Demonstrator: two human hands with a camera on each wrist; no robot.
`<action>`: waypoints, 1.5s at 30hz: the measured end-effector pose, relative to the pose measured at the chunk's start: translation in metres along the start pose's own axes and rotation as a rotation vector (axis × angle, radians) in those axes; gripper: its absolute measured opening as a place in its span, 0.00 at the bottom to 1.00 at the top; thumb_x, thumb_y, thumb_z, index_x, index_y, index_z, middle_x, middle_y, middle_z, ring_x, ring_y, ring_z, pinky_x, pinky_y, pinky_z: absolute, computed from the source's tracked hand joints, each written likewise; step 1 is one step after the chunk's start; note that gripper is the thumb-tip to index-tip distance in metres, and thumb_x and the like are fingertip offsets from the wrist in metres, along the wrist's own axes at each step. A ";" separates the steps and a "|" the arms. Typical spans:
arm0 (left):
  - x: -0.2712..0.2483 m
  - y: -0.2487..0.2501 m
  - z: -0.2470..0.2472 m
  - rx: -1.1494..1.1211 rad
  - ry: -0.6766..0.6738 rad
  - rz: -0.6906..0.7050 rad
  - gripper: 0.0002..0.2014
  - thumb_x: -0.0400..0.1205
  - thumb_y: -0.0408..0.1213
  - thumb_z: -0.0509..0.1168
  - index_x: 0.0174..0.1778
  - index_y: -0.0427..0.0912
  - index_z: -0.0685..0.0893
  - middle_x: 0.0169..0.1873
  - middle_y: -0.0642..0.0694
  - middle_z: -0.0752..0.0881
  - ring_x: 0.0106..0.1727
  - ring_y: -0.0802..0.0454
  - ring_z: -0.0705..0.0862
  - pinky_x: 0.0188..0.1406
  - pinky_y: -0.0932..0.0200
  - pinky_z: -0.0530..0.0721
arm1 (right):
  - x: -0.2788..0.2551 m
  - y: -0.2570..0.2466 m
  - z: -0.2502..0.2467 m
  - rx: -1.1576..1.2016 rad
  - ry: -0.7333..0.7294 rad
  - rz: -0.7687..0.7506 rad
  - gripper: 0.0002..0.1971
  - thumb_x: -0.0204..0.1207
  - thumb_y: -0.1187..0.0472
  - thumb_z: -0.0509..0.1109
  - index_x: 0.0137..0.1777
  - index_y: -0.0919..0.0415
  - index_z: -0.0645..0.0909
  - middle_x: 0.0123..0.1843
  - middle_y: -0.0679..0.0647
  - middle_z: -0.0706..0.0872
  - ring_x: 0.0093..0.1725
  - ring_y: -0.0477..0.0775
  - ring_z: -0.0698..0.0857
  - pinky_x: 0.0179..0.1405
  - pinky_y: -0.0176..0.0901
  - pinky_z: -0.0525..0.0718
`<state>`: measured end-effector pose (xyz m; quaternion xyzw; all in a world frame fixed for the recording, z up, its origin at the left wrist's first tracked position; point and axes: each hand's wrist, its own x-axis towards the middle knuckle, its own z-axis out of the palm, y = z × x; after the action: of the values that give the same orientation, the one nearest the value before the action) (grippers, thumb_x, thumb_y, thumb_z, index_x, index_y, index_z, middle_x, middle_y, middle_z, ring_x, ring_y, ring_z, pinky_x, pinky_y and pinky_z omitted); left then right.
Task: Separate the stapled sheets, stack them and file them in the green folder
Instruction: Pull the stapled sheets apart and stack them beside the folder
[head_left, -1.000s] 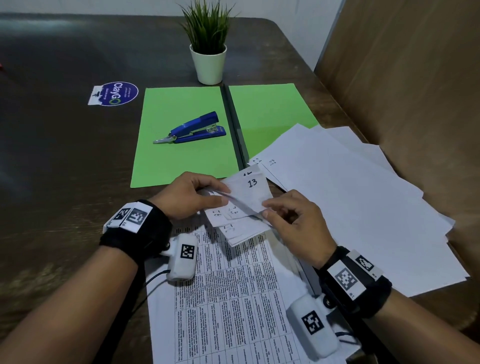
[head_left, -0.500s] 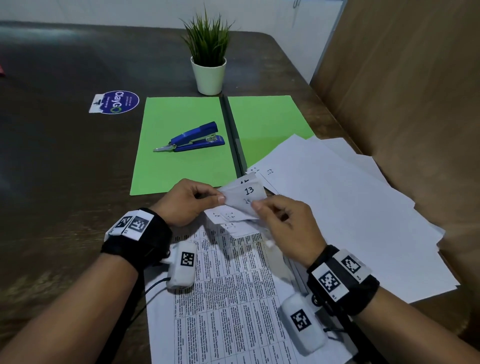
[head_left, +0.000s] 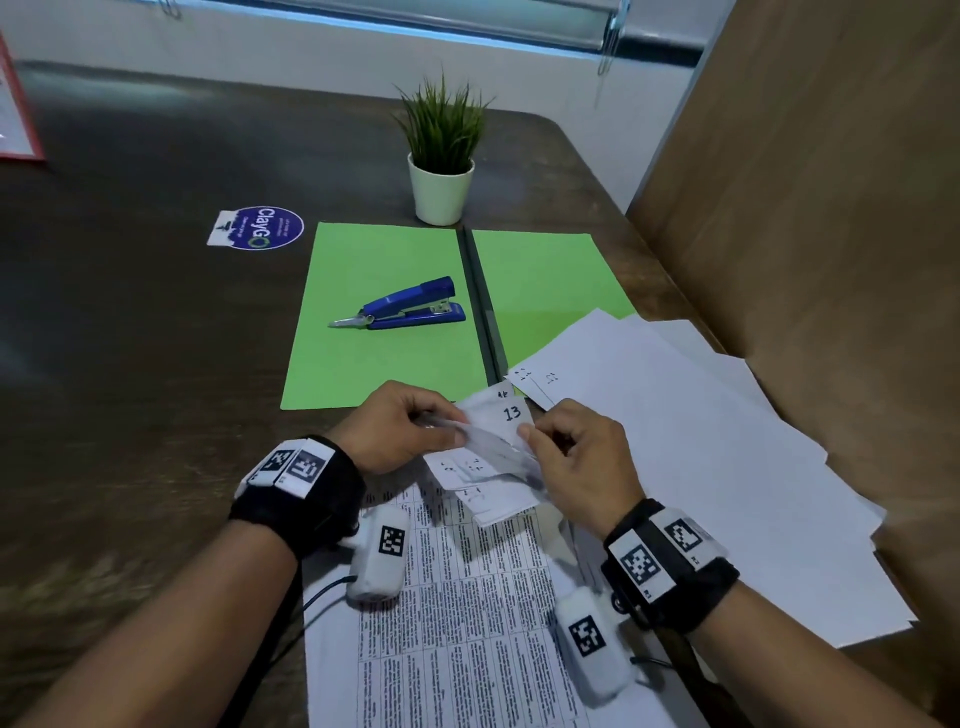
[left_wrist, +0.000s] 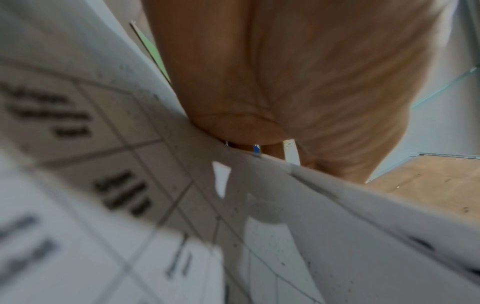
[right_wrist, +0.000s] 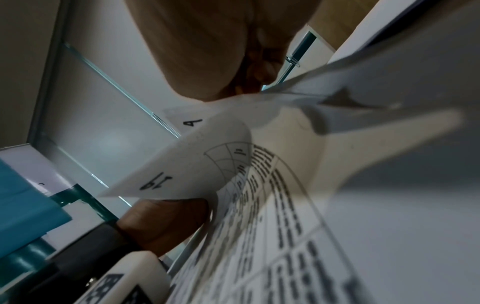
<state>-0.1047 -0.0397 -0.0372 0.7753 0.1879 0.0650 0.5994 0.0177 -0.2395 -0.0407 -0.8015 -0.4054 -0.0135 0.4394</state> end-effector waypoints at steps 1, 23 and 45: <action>0.000 -0.001 0.000 0.004 0.002 -0.004 0.06 0.75 0.28 0.79 0.42 0.44 0.94 0.43 0.39 0.93 0.44 0.50 0.88 0.55 0.50 0.87 | -0.001 0.000 0.000 0.000 -0.008 -0.029 0.12 0.76 0.63 0.76 0.32 0.53 0.83 0.31 0.43 0.77 0.30 0.40 0.76 0.31 0.30 0.69; 0.001 -0.003 -0.003 -0.024 -0.017 -0.022 0.06 0.74 0.31 0.79 0.39 0.48 0.95 0.43 0.44 0.94 0.50 0.47 0.91 0.65 0.44 0.86 | 0.003 -0.014 -0.008 -0.091 0.140 -0.349 0.10 0.71 0.73 0.76 0.47 0.58 0.93 0.27 0.40 0.76 0.26 0.38 0.68 0.24 0.33 0.73; 0.003 0.004 -0.013 0.225 -0.070 -0.078 0.05 0.74 0.45 0.74 0.35 0.51 0.94 0.30 0.50 0.89 0.32 0.57 0.81 0.42 0.58 0.79 | 0.016 -0.031 -0.013 -0.118 -0.203 0.192 0.26 0.76 0.56 0.74 0.22 0.58 0.65 0.18 0.47 0.63 0.23 0.48 0.63 0.28 0.44 0.66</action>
<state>-0.1056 -0.0283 -0.0298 0.8317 0.2031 -0.0072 0.5168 0.0125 -0.2299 -0.0050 -0.8582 -0.3679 0.0859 0.3475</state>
